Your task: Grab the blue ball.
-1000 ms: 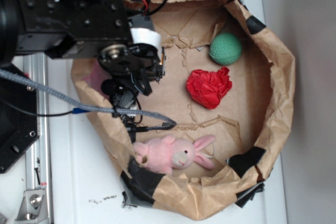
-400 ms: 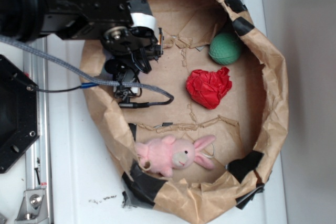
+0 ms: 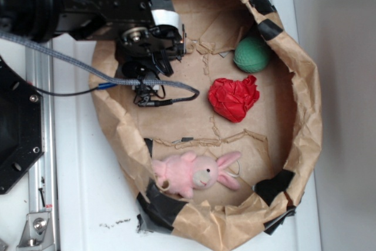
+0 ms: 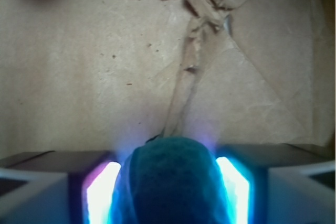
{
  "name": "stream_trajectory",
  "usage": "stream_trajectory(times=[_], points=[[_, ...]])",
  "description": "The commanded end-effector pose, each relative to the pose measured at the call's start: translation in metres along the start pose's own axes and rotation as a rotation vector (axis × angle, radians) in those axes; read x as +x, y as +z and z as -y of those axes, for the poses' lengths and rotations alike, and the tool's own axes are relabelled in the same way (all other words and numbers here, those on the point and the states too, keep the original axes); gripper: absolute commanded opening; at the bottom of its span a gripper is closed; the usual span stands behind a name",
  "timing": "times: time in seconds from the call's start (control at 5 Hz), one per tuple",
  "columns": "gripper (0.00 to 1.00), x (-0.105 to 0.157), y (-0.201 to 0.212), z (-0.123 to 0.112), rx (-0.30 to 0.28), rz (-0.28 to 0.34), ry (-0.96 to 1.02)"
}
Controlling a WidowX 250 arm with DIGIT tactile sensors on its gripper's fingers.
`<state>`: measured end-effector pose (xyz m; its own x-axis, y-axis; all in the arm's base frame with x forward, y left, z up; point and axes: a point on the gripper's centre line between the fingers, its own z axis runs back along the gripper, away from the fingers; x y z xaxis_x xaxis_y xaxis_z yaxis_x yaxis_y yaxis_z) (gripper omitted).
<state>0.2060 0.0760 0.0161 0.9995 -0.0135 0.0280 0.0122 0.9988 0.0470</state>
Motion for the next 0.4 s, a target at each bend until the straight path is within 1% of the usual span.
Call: stream_trajectory(times=[0.0,0.2], points=[[0.0,-0.008,-0.005,-0.003,0.013,-0.026,0.01],[0.0,-0.006,0.032,0.006,0.075,-0.044,0.066]])
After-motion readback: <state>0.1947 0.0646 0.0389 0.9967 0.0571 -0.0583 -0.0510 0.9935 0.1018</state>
